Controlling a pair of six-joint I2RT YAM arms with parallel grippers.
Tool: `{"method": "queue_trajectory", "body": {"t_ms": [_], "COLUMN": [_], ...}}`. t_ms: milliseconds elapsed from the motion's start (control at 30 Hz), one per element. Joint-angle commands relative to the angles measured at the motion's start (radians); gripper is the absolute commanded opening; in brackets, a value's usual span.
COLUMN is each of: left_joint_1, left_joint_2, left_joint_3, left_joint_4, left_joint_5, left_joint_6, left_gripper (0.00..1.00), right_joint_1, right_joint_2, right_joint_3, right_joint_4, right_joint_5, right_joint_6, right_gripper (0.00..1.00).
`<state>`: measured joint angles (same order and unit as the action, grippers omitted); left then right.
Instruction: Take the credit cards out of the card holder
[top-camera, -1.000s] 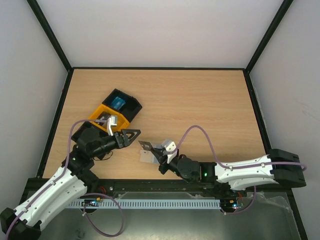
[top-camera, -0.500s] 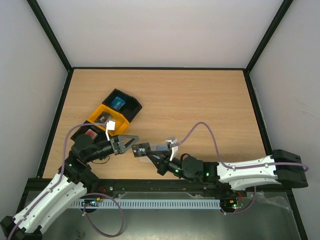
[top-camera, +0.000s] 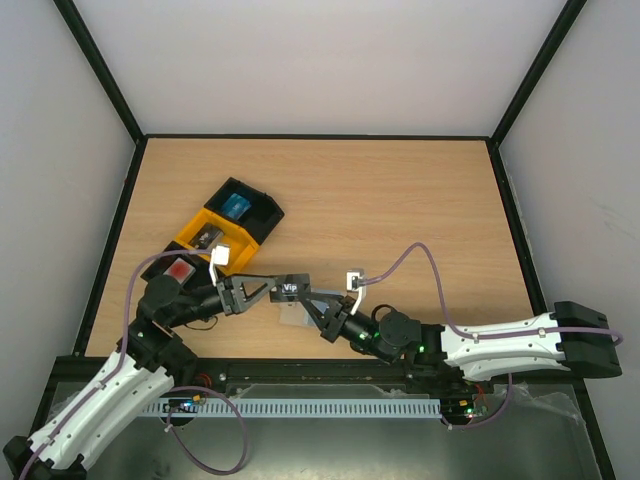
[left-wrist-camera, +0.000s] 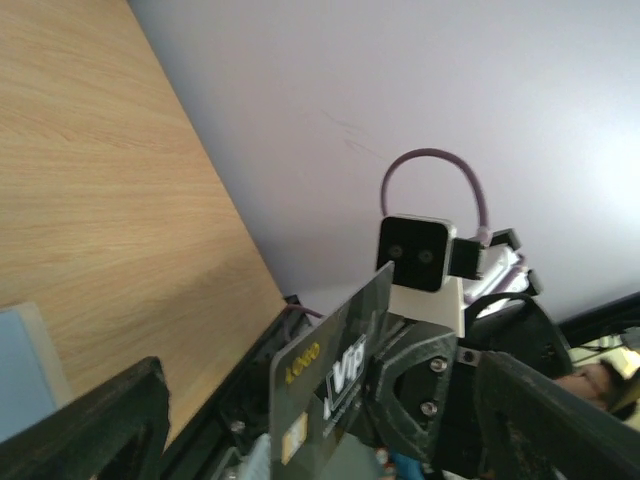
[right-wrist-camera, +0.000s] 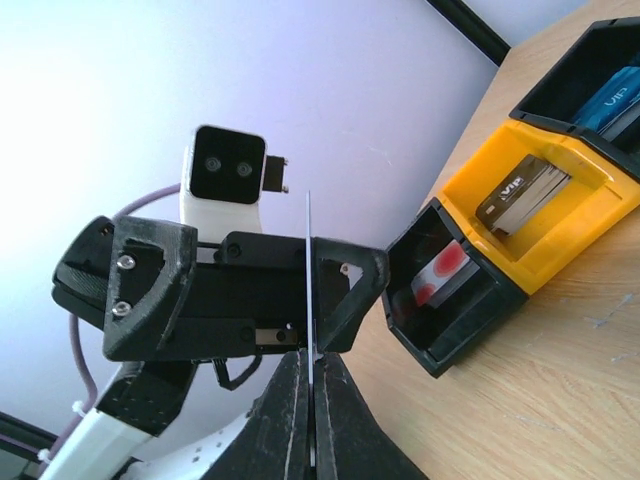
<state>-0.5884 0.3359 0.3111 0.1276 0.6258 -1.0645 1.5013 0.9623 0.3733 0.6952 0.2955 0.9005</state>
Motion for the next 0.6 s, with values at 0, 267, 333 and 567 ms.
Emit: {"method": "queue_trajectory", "body": {"t_ms": [0, 267, 333, 567], "left_joint_1": [0.005, 0.004, 0.005, 0.004], "left_joint_2": [-0.014, -0.096, -0.122, -0.093], "left_joint_3": [-0.027, -0.073, -0.090, -0.090], "left_joint_4": [0.080, 0.114, 0.133, 0.160], "left_joint_5": [0.057, 0.059, 0.044, 0.076], "left_joint_6": [-0.032, -0.114, -0.126, -0.128], "left_gripper": [0.80, 0.28, 0.12, 0.03], "right_joint_1": [0.007, 0.007, 0.008, 0.008], "right_joint_2": [0.002, 0.011, 0.019, -0.007], "right_joint_3": [-0.030, -0.013, -0.008, -0.027], "right_joint_4": [0.109, 0.139, 0.129, 0.048], "right_joint_5": [0.043, 0.040, 0.034, 0.078], "right_joint_6": [0.063, 0.072, 0.075, 0.111], "right_gripper": [0.02, 0.02, 0.02, 0.13]}}
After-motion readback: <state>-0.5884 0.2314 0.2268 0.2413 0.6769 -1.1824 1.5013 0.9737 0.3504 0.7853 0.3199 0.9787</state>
